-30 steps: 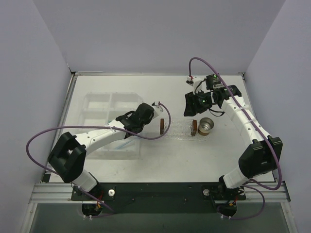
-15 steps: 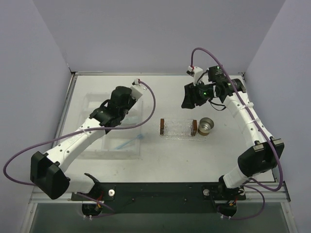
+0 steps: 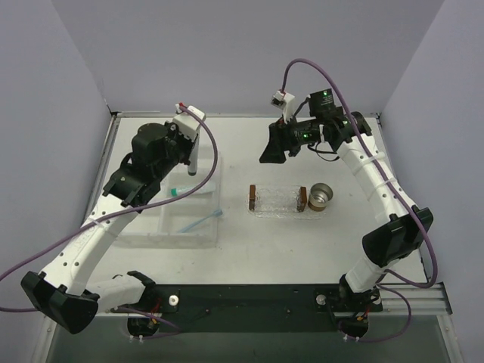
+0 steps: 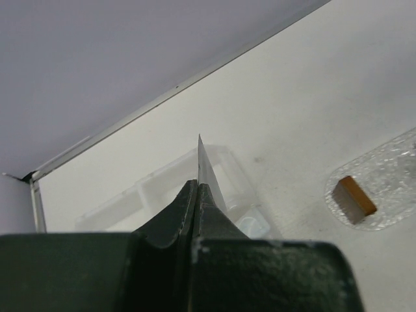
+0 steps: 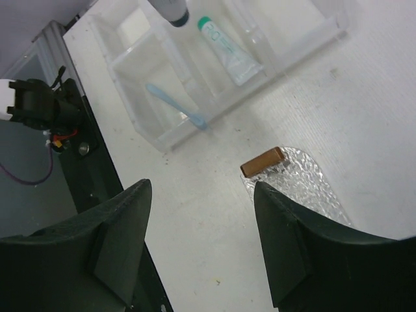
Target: Prepare toiletry sets of a toothbrush and toothpaste on the tray
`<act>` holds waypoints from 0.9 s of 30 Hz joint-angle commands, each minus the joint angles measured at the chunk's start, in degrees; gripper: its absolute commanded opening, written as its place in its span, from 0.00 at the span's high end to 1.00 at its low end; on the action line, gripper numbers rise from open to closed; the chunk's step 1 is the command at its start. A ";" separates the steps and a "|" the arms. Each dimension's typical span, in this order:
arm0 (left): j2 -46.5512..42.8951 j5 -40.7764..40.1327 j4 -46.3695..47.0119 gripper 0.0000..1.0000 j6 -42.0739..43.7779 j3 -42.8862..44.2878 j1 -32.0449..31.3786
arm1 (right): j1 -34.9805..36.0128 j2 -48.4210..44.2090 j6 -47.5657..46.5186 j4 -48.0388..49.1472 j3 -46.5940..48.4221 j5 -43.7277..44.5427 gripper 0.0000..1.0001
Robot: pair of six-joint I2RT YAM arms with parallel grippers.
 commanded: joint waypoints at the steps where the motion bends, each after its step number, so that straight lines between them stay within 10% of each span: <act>1: -3.06 12.87 3.98 1.00 -6.91 4.72 0.49 | 1.29 -0.78 -0.06 4.25 2.75 -9.00 0.39; 27: 1.42 45.39 7.68 1.00 -17.91 6.49 0.58 | 9.02 1.41 -5.68 9.54 6.35 -13.58 0.30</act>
